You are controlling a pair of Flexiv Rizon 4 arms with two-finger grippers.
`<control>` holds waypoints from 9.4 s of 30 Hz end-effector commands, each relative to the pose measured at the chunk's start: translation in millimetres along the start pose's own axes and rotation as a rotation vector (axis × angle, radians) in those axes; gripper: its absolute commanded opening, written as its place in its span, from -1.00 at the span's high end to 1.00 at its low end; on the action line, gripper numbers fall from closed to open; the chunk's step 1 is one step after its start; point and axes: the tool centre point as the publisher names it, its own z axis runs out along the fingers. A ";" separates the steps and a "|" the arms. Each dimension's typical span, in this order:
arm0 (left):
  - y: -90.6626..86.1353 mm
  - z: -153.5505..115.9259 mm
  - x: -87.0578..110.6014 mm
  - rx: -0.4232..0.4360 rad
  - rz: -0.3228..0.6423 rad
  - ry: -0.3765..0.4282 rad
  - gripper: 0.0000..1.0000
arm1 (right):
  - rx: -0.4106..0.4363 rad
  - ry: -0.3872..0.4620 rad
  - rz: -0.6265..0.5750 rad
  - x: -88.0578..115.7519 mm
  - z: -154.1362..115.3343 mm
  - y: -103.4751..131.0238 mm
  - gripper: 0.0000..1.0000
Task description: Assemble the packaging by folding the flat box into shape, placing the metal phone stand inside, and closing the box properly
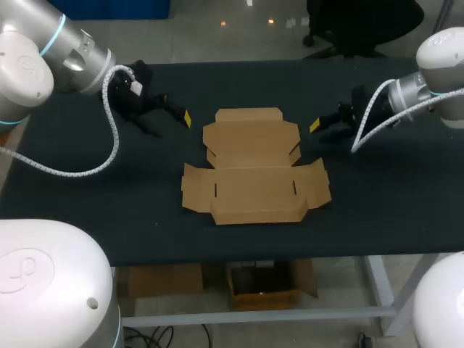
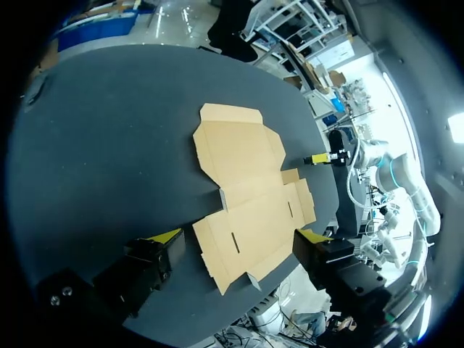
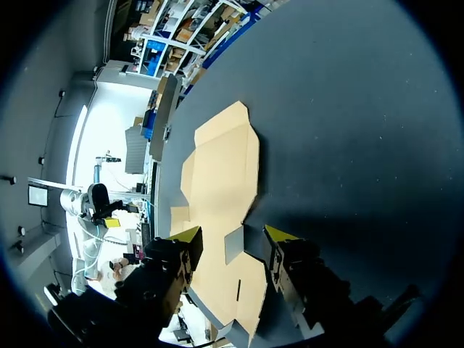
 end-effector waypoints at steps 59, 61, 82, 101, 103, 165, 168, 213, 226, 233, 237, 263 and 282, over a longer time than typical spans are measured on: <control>13.3 -11.9 -20.6 0.039 -0.035 -0.002 -1.00 | 0.067 -0.003 0.094 -12.3 75.4 43.3 0.29; 14.1 -12.3 -21.2 0.040 -0.037 -0.001 -1.00 | 0.069 0.000 0.094 -11.7 77.6 42.9 0.30; 15.1 -8.5 -19.4 0.018 0.003 0.034 -1.00 | -0.012 0.085 0.040 1.3 65.9 36.8 1.00; -14.1 4.0 -25.0 0.072 0.119 0.154 -1.00 | -0.130 0.282 -0.135 42.3 32.6 39.2 1.00; -15.2 3.9 -25.8 0.078 0.135 0.178 -1.00 | -0.153 0.316 -0.149 48.2 26.0 37.8 1.00; -95.7 41.1 8.3 0.230 0.471 0.408 -0.96 | -0.288 0.539 -0.444 98.3 18.1 56.3 1.00; -99.6 44.2 9.7 0.238 0.485 0.436 -0.75 | -0.293 0.551 -0.453 100.3 19.3 57.8 1.00; -114.4 69.3 52.7 0.217 0.587 0.544 0.66 | -0.324 0.610 -0.510 117.0 20.6 67.3 1.00; -116.7 69.1 54.9 0.224 0.593 0.557 0.82 | -0.325 0.616 -0.518 119.7 20.7 67.6 1.00; -117.7 69.4 55.7 0.227 0.596 0.562 0.96 | -0.324 0.619 -0.523 121.6 20.6 67.0 1.00; -117.9 69.5 55.9 0.231 0.597 0.565 1.00 | -0.324 0.620 -0.525 122.2 20.3 66.5 1.00; -135.3 65.6 62.7 0.250 0.668 0.621 1.00 | -0.394 0.454 -0.561 123.4 -36.2 47.3 0.78; -162.1 61.9 76.5 0.308 0.752 0.624 1.00 | -0.438 0.306 -0.635 123.5 -71.7 1.3 1.00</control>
